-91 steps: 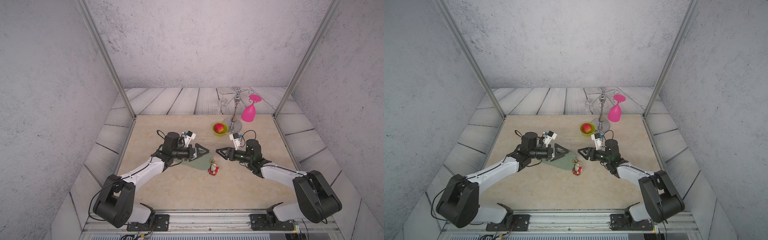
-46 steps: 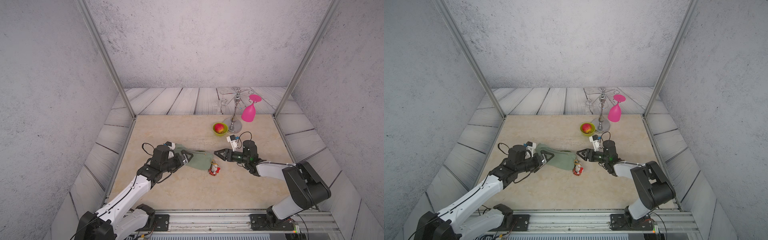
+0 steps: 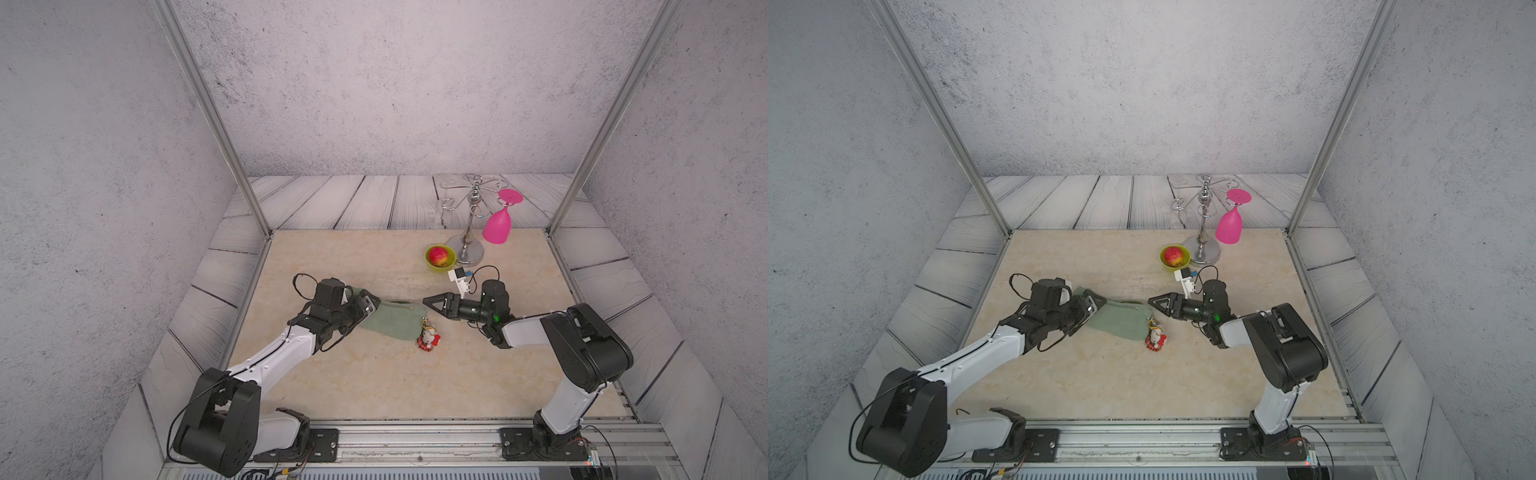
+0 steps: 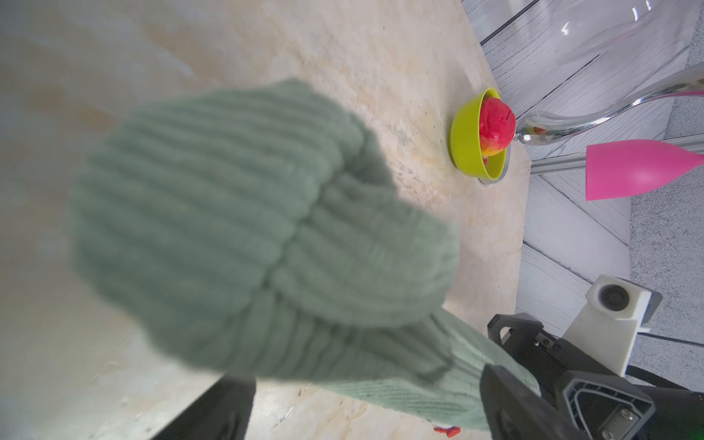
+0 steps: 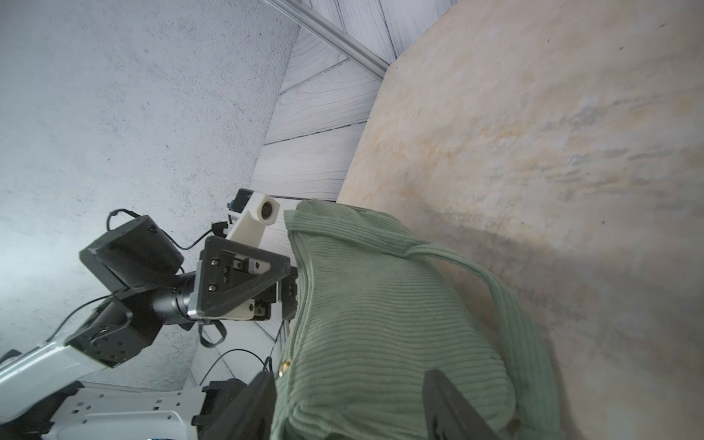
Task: Remove the decoration from the bag
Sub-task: Adjust the bag at the center of the board.
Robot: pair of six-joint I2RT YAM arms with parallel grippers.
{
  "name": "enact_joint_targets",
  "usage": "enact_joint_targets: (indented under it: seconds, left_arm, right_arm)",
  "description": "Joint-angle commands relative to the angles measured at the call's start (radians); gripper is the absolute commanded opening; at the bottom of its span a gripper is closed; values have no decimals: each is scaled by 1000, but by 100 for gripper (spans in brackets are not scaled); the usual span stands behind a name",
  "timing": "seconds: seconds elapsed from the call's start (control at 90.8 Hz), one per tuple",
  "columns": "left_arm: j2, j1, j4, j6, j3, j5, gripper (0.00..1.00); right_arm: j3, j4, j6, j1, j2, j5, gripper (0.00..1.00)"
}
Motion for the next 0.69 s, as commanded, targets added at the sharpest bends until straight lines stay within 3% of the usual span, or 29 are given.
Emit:
enact_joint_targets:
  seconds: [0.0,0.341,0.683]
  left_arm:
    - [62,19,48,42,60,13,98]
    - [342,33,156,72,261,180,99]
    - [554,-3,325,8,463,345,99]
  right_arm:
    - [12,134,80,15,18,-31,64]
    - [-40,48,24,117,-66,22,63]
    - [-73,9,-10,189,-101,101,62]
